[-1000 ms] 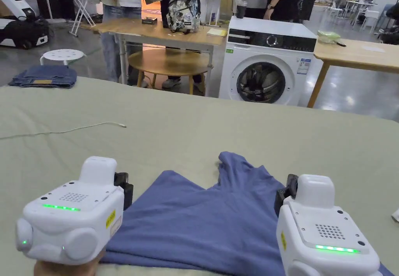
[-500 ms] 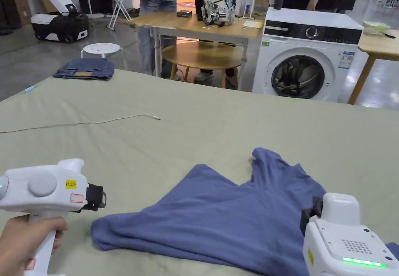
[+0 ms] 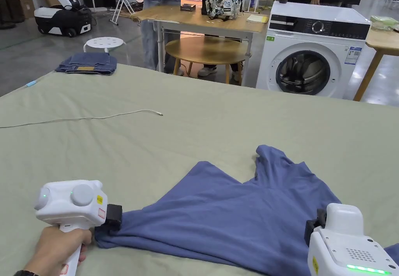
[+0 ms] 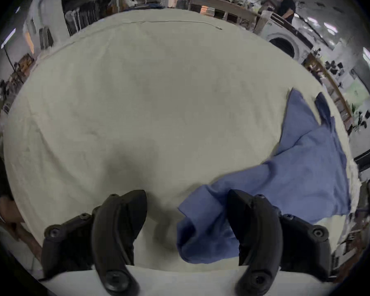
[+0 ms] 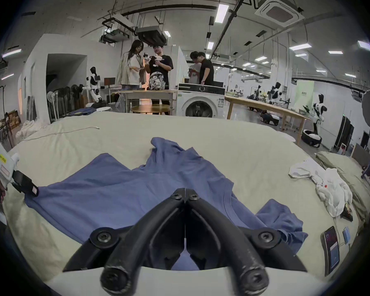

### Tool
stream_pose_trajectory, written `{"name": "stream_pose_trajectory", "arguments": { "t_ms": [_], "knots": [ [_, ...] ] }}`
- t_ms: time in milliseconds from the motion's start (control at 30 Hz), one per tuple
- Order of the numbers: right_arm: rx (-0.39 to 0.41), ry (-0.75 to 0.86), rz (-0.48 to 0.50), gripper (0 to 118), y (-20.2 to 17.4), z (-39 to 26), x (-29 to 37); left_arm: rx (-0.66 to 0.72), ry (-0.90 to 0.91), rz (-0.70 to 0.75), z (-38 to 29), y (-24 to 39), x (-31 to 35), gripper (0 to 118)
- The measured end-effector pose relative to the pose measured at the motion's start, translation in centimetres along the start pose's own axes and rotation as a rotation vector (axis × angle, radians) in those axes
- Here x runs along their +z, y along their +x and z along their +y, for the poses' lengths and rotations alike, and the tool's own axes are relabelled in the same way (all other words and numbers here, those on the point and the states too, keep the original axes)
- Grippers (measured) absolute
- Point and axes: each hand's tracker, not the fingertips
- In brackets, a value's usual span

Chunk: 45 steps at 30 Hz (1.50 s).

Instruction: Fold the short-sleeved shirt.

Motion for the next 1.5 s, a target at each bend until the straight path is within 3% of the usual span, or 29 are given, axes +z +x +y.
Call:
{"name": "stream_pose_trajectory", "arguments": {
  "t_ms": [33,133,267,567,700,733,800,833,867,933,1067,1400,1433,1500],
  "knots": [
    [0.001,-0.003,-0.001,0,0.0,-0.1,-0.1,-0.02,0.008,0.032,-0.1,0.5,0.0,76],
    [-0.003,-0.019,-0.001,0,0.8,-0.6,-1.3,-0.078,0.029,0.049,0.4,0.4,-1.6,62],
    [-0.013,-0.044,0.008,0,0.8,-0.8,-2.1,-0.052,0.064,-0.047,0.7,0.0,-1.1,3],
    [0.011,-0.088,0.034,0,3.5,0.9,-5.8,-0.01,0.146,-0.127,-0.1,-1.9,0.2,0],
    [-0.007,-0.202,0.105,0,5.8,4.3,-10.0,0.027,0.192,-0.166,-0.5,-2.0,1.3,0],
    [0.019,-0.228,0.107,0,6.3,5.2,-11.4,0.031,0.198,-0.164,-0.5,-2.0,1.3,0],
    [0.056,-0.256,0.112,14,7.4,6.7,-14.5,0.025,0.195,-0.164,-1.3,-1.0,2.2,0],
    [0.072,-0.297,0.114,28,7.9,7.6,-16.3,0.024,0.2,-0.16,-1.4,-0.9,2.3,0],
    [0.063,-0.321,0.113,50,8.3,8.3,-17.7,0.023,0.199,-0.16,-1.5,-0.8,2.3,0],
    [0.083,-0.384,0.128,68,9.1,9.5,-21.0,0.029,0.2,-0.156,-1.4,-0.9,2.2,0],
    [0.165,-0.496,0.14,69,9.0,10.3,-26.1,0.034,0.201,-0.154,-1.4,-0.6,2.5,0],
    [0.173,-0.64,0.172,67,6.6,7.7,-32.0,0.043,0.187,-0.141,-1.3,-0.5,2.3,0],
    [0.176,-0.635,0.165,63,6.3,7.8,-31.8,0.043,0.187,-0.14,-1.3,-0.5,2.3,0],
    [0.173,-0.618,0.168,30,5.6,8.0,-31.4,0.043,0.185,-0.136,-1.2,-0.5,2.0,0]
  ]
}}
